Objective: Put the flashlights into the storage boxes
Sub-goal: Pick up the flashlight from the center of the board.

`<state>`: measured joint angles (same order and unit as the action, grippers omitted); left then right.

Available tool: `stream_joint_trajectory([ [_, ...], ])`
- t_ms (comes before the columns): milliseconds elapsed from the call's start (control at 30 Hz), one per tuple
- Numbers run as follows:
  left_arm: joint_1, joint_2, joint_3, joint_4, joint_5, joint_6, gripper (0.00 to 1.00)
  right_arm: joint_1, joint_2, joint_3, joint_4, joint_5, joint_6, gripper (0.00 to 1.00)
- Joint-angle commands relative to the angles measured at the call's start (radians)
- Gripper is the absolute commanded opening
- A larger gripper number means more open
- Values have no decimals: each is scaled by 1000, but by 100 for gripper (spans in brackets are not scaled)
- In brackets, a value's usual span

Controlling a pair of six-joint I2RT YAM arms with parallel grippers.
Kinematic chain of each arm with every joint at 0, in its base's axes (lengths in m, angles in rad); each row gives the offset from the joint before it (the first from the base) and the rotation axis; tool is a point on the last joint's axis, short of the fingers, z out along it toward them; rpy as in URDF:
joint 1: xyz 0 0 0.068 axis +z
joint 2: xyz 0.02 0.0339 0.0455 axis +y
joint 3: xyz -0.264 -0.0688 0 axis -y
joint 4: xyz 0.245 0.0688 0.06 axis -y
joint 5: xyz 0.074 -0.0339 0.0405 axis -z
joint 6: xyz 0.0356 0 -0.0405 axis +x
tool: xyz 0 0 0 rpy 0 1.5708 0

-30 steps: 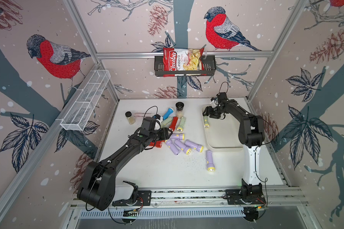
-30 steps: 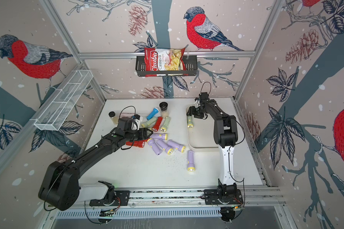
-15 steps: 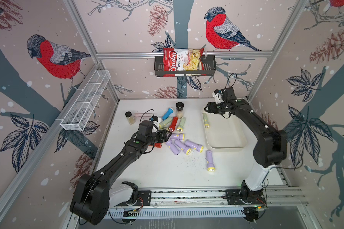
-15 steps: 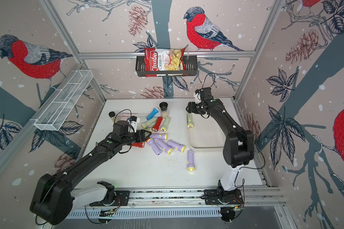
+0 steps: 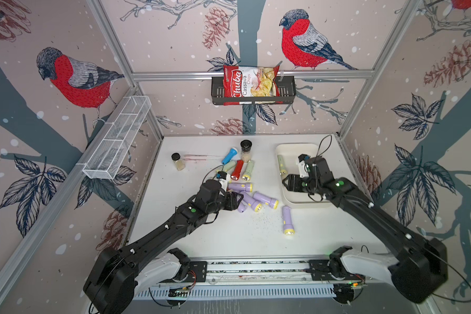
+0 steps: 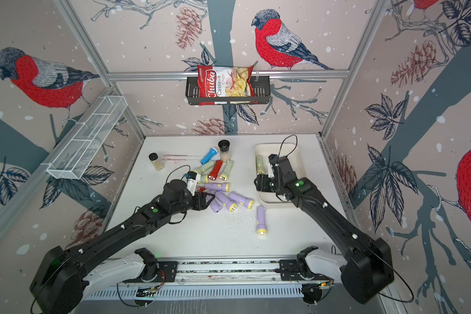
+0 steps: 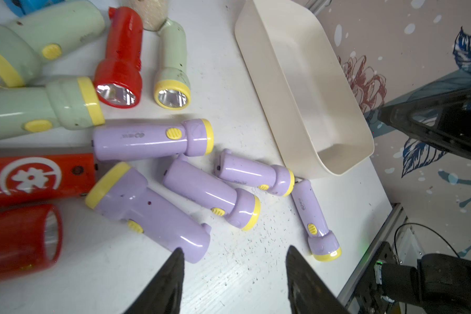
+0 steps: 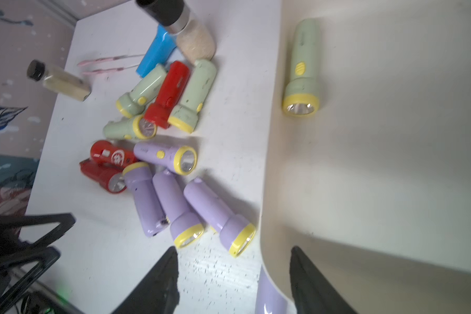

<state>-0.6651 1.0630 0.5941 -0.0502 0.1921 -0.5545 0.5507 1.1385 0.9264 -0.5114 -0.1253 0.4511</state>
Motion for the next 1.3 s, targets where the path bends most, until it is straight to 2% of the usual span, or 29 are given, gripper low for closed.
stream_joint_trajectory([
  [0,-68,8,-8,-17,-89,-20,59,58,-76,-60,-34,62,101,65],
  [133,-133,15,-28,-14,-124,-45,60,127,-150,-164,-64,89,214,65],
  [300,-151,10,-50,7,-130,-65,60,210,-189,-277,-34,86,323,66],
  [633,-151,15,-61,51,-148,-79,61,272,-62,-306,-29,30,327,69],
  [900,-151,20,-53,63,-150,-84,61,257,75,-255,-110,123,309,70],
  [1133,-151,17,-26,29,-186,-66,61,253,169,-249,-69,139,292,68],
  [1267,-151,7,-15,13,-201,-56,61,255,190,-256,-35,109,281,66],
])
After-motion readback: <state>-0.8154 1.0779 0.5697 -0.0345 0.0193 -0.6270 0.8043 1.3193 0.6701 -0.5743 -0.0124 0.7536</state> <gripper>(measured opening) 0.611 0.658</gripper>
